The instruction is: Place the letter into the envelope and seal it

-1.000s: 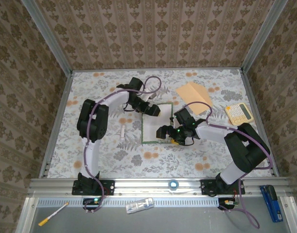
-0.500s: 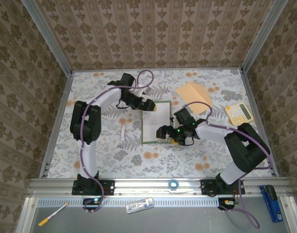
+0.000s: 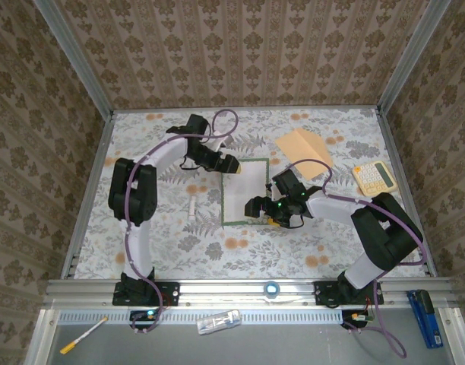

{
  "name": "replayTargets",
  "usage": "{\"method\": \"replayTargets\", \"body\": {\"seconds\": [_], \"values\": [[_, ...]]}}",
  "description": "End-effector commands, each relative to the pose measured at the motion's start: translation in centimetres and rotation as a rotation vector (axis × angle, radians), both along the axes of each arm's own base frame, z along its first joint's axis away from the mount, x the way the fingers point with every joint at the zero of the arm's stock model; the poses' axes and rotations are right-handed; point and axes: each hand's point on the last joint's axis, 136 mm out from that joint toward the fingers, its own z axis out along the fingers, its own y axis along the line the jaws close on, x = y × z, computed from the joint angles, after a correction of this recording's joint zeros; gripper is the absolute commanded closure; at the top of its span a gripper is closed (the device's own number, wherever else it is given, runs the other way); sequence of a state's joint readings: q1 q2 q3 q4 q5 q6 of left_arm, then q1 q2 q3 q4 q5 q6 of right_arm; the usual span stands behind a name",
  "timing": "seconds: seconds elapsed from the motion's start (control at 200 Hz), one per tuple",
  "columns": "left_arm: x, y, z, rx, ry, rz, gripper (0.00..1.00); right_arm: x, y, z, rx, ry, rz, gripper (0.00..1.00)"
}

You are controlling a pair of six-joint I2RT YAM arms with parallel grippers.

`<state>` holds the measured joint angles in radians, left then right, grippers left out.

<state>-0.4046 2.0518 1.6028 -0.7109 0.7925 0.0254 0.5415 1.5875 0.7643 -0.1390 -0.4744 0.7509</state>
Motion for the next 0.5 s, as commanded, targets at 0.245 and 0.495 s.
{"method": "replayTargets", "body": {"seconds": [0.245, 0.495], "values": [[0.56, 1.04, 1.9, -0.015, -0.063, 0.028, 0.38, -0.57, -1.32, -0.6, -0.068, 0.009, -0.008, 0.0], [0.86, 1.08, 2.08, -0.025, -0.068, 0.043, 0.62, -0.31, -1.35, -0.1, -0.073, -0.001, -0.004, 0.0]]}}
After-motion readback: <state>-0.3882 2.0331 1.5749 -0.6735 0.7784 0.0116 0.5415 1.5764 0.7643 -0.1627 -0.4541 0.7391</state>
